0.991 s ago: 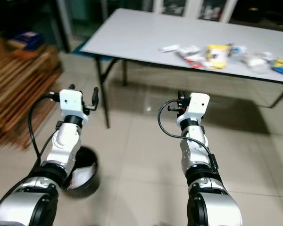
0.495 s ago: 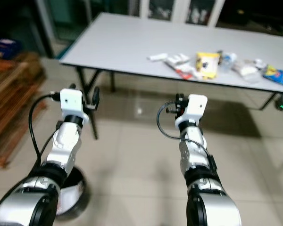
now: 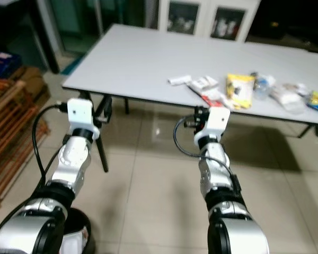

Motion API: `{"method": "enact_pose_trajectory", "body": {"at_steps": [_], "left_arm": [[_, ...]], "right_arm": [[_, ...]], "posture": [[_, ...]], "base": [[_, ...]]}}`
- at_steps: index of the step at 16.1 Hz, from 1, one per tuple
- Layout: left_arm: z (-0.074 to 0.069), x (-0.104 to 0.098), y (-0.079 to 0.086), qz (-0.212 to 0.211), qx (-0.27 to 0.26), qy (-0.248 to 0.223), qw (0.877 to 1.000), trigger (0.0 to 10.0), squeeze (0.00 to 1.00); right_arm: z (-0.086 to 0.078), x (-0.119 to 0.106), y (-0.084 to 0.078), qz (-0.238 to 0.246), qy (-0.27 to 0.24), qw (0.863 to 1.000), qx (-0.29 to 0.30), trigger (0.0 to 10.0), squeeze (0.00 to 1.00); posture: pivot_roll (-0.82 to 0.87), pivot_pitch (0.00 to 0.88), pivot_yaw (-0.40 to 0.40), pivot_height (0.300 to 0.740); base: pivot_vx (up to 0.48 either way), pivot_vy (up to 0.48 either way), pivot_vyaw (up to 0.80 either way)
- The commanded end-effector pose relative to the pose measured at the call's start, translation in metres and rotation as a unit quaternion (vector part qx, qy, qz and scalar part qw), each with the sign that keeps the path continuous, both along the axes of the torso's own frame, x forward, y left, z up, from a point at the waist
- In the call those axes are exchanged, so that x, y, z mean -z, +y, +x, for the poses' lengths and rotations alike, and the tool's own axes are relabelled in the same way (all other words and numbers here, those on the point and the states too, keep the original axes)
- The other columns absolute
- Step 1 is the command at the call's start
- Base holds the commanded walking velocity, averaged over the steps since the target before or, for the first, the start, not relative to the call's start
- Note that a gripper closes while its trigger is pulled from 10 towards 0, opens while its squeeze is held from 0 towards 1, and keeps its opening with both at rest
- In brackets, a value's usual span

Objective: Picking trash to rubbish bin

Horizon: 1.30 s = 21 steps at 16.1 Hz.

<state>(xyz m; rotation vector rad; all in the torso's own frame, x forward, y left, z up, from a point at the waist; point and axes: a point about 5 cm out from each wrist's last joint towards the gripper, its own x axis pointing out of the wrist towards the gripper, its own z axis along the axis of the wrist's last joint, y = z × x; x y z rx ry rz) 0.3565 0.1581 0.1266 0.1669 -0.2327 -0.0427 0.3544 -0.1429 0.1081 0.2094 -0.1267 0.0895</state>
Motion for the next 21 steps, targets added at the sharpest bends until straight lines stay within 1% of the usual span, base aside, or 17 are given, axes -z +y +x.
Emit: {"method": "enact_pose_trajectory", "body": {"at_steps": [1,6,17,18,19,21], "left_arm": [[0.002,-0.004,-0.016,-0.002,0.024,-0.006,1.000,10.0,0.00],[0.004,-0.011,-0.019,-0.004,0.032,-0.016,0.999,10.0,0.00],[0.005,-0.011,-0.018,-0.003,0.033,-0.011,0.999,10.0,0.00],[0.005,-0.009,-0.019,-0.002,0.035,-0.007,0.999,10.0,0.00],[0.003,-0.002,-0.022,-0.001,0.034,0.008,0.999,10.0,0.00],[-0.001,0.003,-0.023,-0.003,0.029,0.007,1.000,10.0,0.00]], "right_arm": [[0.000,-0.001,-0.015,-0.002,0.000,1.000,0.020,10.0,0.00],[0.001,-0.003,-0.014,0.000,-0.004,1.000,0.019,10.0,0.00],[0.000,-0.002,-0.010,0.001,0.000,1.000,0.016,10.0,0.00],[0.000,-0.001,-0.010,0.001,0.001,1.000,0.015,10.0,0.00],[-0.002,0.002,-0.009,0.004,0.004,1.000,0.015,10.0,0.00],[-0.004,0.006,-0.010,-0.002,0.007,1.000,0.018,10.0,0.00]], "posture": [[0.01,0.020,-0.061,0.740],[0.01,0.036,-0.064,0.740],[0.01,0.041,-0.064,0.740],[0.01,0.041,-0.064,0.740],[0.02,0.043,-0.062,0.740],[0.02,0.043,-0.059,0.740]], "base": [[0.480,0.000,0.00],[0.480,0.000,0.00],[0.480,0.000,0.00],[0.480,0.000,0.00],[0.000,0.000,0.00],[0.000,0.000,0.00]]}}
